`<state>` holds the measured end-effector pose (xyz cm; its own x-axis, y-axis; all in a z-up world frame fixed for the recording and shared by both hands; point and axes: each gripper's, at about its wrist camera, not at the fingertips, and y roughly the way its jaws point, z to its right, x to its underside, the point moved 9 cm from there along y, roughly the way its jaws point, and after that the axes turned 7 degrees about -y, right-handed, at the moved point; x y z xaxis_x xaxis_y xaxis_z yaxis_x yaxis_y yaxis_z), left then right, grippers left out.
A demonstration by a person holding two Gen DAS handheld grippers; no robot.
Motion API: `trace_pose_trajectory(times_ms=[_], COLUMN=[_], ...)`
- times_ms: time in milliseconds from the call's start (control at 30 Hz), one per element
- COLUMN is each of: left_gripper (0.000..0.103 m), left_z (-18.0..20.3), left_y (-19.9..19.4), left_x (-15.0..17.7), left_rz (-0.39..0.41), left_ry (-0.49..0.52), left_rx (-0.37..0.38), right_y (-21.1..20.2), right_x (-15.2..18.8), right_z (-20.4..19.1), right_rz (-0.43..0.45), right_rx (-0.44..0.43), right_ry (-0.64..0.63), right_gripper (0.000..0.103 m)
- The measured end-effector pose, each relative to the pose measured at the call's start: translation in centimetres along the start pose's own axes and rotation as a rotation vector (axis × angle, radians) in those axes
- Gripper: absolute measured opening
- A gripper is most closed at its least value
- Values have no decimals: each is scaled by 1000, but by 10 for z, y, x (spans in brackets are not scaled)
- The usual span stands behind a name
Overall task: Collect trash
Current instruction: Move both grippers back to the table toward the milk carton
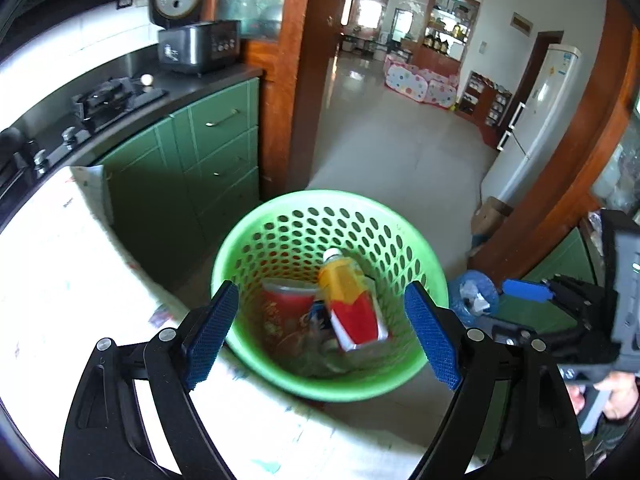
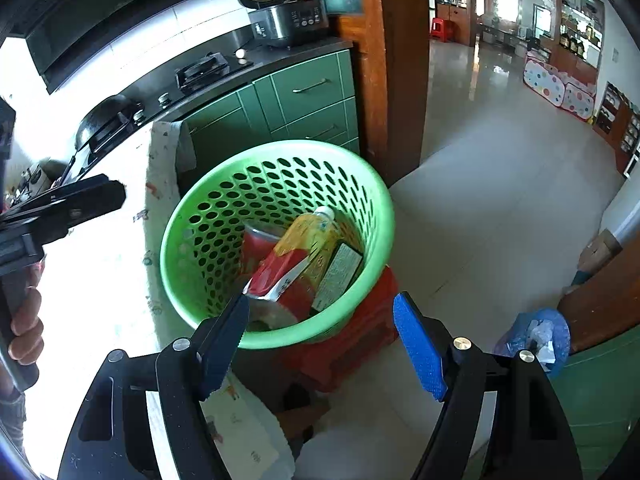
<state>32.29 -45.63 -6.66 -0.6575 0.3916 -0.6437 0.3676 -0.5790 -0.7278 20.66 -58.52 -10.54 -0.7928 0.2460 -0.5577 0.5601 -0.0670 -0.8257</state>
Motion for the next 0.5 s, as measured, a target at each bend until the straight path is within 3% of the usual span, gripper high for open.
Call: trace_pose_trajectory(times_ms=[267, 500], left_gripper=[84, 84], left_z=[-41, -85], left_y=[-70, -127], left_x=[26, 64], left_rz=[63, 108], left_ry=[-43, -84], left_rx=[-48, -150], right_y=[-15, -29], right_x=[0, -4], right_z=[-46, -109], right_rz=[14, 30], right_rx=[-38, -84], right_ry=[-62, -145], right_gripper=[72, 72])
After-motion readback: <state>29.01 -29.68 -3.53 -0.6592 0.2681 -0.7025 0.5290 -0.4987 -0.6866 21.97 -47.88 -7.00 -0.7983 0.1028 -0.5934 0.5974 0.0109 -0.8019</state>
